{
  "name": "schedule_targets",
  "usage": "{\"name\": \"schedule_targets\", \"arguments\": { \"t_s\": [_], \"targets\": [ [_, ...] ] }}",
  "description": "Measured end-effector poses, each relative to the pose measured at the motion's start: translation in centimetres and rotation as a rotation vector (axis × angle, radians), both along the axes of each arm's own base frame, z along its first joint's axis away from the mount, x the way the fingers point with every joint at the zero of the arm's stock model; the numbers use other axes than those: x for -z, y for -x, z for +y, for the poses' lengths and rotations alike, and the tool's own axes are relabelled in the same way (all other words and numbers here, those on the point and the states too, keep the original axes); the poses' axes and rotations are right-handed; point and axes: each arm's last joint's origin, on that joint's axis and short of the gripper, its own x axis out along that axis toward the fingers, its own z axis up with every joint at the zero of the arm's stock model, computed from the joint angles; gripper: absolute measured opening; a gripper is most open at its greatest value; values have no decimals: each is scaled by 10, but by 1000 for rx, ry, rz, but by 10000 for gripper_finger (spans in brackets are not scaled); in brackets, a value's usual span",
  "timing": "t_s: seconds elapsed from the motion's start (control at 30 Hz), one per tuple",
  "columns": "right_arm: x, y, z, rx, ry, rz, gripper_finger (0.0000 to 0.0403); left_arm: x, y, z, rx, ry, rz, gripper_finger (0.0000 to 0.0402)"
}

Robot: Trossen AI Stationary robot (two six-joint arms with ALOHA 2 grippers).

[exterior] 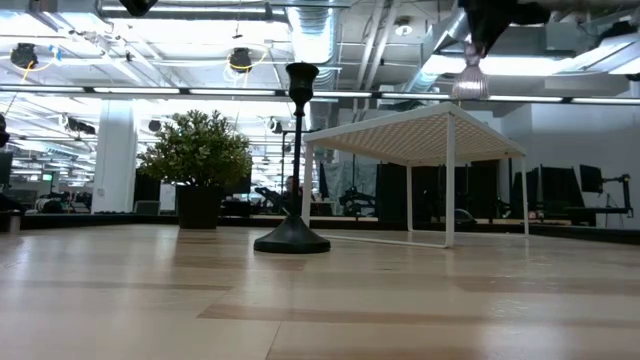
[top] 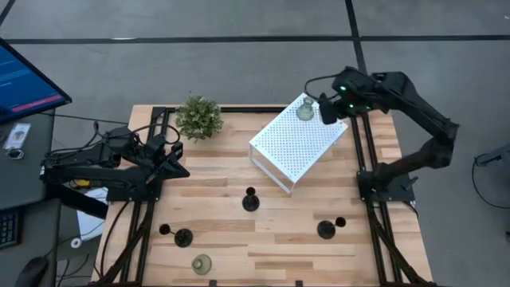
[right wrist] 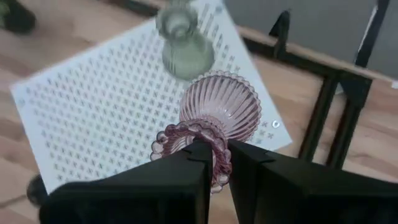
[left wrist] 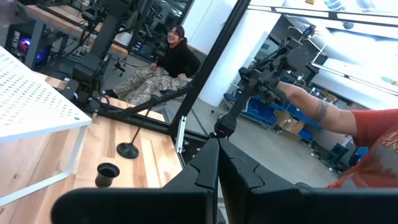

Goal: Pick & Place candle stick holders
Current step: Put the pink glass candle holder on the shelf aligned with the other green candle holder

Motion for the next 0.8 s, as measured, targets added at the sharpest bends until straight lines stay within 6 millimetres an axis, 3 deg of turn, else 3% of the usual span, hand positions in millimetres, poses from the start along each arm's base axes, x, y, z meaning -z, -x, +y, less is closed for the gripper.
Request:
{"name": "schedule_targets", "arguments": {
  "t_s": [0.3,0.8],
  "targets": [
    [30,-7,-27,-36,-89,115,23,0,0,0,0,0,0,9],
    [61,-6,-47,-129,-161,57,23,0,0,0,0,0,0,9]
  ]
}}
